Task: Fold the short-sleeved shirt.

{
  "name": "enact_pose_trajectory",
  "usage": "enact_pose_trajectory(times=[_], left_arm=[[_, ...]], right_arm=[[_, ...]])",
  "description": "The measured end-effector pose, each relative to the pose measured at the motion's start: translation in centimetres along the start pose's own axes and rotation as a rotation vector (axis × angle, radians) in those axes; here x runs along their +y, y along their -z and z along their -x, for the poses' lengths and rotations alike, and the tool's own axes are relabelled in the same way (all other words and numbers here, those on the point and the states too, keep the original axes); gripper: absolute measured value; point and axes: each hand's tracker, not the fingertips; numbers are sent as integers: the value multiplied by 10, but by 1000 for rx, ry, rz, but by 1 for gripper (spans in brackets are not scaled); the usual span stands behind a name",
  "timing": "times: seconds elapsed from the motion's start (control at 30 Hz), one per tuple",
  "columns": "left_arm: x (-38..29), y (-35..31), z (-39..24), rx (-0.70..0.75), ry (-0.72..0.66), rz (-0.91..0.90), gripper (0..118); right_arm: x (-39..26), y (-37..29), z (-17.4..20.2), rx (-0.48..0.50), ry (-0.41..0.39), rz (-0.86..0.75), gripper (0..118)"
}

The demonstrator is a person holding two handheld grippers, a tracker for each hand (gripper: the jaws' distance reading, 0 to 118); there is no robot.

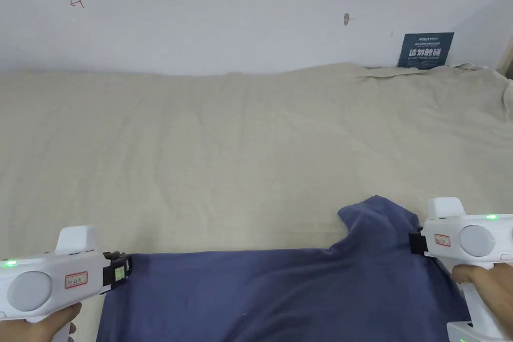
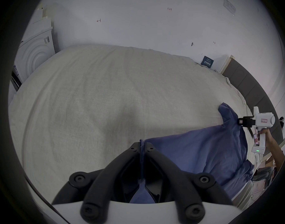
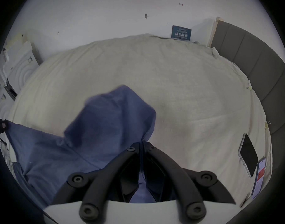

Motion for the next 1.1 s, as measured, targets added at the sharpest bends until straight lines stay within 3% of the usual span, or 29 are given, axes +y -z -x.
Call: enact_pose_trajectory(times=[0.3,0.47,0.6,0.73,1.1], left_arm=[[-21,-18,-2,24,-15,-15,2],[-33,-52,38,38,-16,-12,2],[-70,-76,8,38,-9,1,2],[-124,-108,-17,45,8,25,2],[-177,-84,11,86,33,158,2]], right_arm=[[-35,-131,-6,151,56,-156,3],[-73,-181,-14,180,50,-173,3],[-113,-212,-12,194,76,-183,3],[-151,-226,-15,195,109,-168,3],[-241,-198,-23,134,176,-26,3]])
